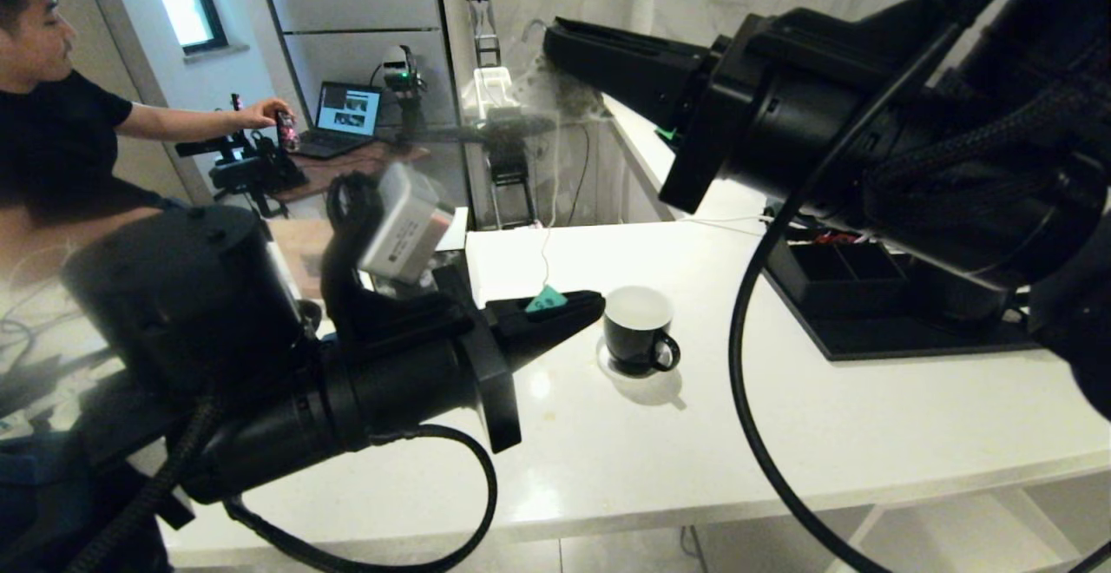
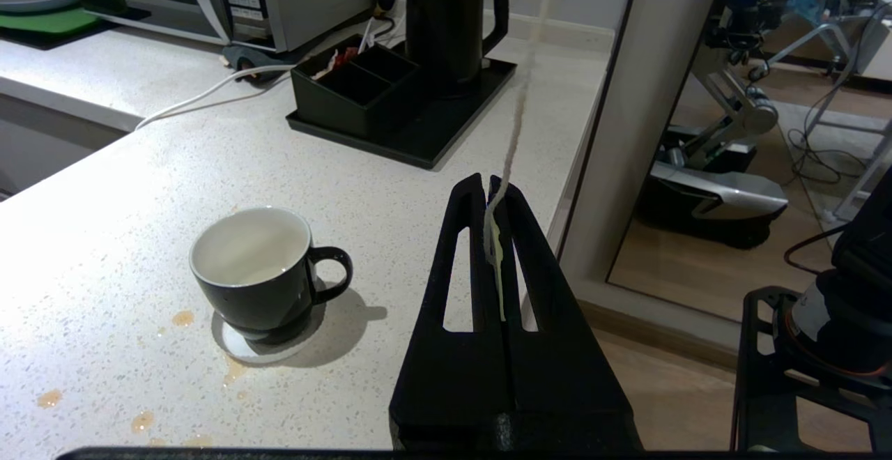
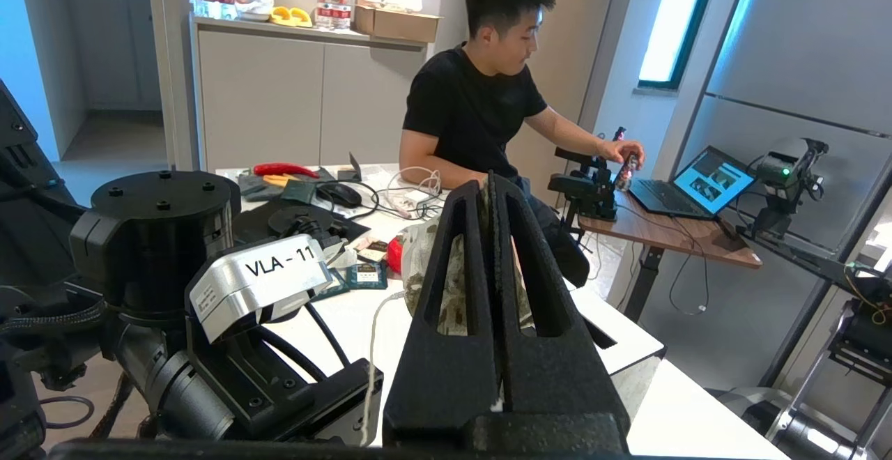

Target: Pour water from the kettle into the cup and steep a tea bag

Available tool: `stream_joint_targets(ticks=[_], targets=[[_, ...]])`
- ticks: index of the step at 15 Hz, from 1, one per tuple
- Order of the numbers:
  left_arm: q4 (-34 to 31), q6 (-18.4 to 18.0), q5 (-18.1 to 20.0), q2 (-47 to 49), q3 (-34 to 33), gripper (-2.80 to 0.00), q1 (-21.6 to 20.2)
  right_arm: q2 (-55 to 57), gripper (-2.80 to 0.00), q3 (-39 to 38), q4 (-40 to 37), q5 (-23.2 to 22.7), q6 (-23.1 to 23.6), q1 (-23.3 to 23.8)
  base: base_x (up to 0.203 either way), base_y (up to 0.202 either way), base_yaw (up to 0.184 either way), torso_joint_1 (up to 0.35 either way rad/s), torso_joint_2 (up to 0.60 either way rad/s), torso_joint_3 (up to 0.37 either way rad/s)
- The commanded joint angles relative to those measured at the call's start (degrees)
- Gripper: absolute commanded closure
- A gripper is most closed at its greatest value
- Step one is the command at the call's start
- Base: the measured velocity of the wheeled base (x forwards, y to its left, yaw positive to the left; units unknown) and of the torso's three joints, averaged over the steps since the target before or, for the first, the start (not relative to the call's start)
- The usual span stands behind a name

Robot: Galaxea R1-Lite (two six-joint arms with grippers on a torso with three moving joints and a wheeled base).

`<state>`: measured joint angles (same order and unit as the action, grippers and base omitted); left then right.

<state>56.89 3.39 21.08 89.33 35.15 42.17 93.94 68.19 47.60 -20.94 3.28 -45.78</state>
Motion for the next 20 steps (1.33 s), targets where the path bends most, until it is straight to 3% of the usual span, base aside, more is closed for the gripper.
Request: stream_joint_targets(ticks=[1, 9, 20], targets=[[0.32, 0.04, 0.10, -0.04, 0.01, 0.00, 0.02, 0.10, 0.00, -0.05, 0.30, -0.15, 0.06, -0.02, 0.000, 0.000, 0.000, 0.000, 0.00, 0.000], [0.59, 0.13, 0.10, -0.59, -0.64, 0.00, -0.01, 0.10, 0.00, -2.51, 2.73, 0.11, -1.14, 0.37, 0.000, 0.000, 0.000, 0.000, 0.00, 0.000], [0.67, 0.13, -0.07, -2.23, -2.09, 0.00, -0.24, -0.29, 0.00, -8.80, 6.53, 0.12, -2.48, 6.07, 0.000, 0.000, 0.000, 0.000, 0.00, 0.000]])
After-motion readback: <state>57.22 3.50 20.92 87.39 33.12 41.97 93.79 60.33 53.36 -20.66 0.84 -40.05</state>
